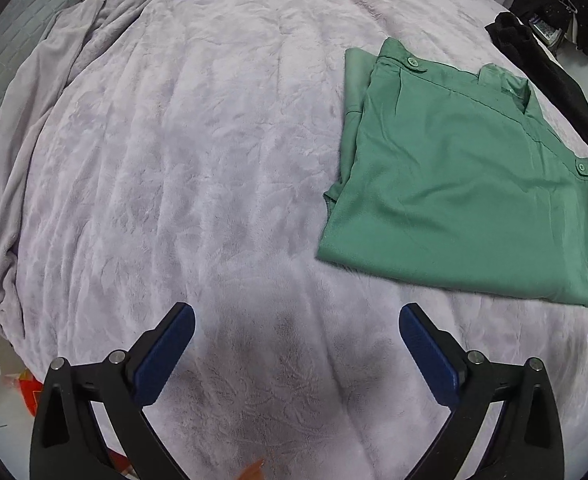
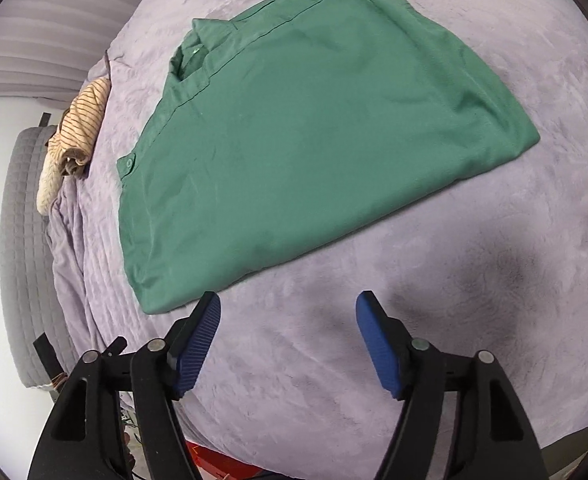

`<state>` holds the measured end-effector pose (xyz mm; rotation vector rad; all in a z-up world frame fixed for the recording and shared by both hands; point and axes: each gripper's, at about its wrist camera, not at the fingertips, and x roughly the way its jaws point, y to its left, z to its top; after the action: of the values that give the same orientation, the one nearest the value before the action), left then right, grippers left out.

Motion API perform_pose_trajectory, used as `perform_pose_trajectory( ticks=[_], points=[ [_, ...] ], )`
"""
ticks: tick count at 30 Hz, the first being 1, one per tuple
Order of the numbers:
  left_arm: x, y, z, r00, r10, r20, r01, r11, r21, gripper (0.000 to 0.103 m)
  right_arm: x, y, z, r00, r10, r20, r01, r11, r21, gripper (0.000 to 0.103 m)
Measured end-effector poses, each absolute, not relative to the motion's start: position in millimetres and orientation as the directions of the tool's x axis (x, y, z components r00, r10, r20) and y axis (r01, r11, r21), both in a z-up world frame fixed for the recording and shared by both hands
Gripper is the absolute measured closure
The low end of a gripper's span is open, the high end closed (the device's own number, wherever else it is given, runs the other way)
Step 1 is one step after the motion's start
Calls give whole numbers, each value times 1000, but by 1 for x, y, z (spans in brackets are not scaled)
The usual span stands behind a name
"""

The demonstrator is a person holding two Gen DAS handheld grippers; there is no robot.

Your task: Fold large clothes

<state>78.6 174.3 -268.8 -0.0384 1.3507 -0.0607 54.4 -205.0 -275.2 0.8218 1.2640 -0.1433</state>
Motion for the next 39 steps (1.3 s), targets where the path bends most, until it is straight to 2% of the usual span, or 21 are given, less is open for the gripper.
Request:
perform_pose_trajectory(
  ticks=[8,11,12,18,23,39],
  points=[
    [86,190,-275,178,-89,-980,-18,995,-94,1,60,-173,-262,328,315,-890,485,753,445,19],
    [87,192,-277,170,-74,-983,-5,997,-76,1,63,-159,-259,329,310,-892,464,770,438,12],
    [86,193,-278,164,-74,-984,-1,997,-75,1,64,-154,-258,328,310,-893,456,775,437,0],
    [84,191,-280,146,-101,-984,48,994,-95,1,69,-128,-261,324,326,-888,421,791,444,0],
    [85,187,-282,135,-127,-983,75,990,-118,1,72,-109,-277,257,368,-894,421,790,446,0],
    [96,189,-300,101,-110,-989,160,983,-93,1,76,-74,-329,185,509,-841,485,697,529,0]
  ],
)
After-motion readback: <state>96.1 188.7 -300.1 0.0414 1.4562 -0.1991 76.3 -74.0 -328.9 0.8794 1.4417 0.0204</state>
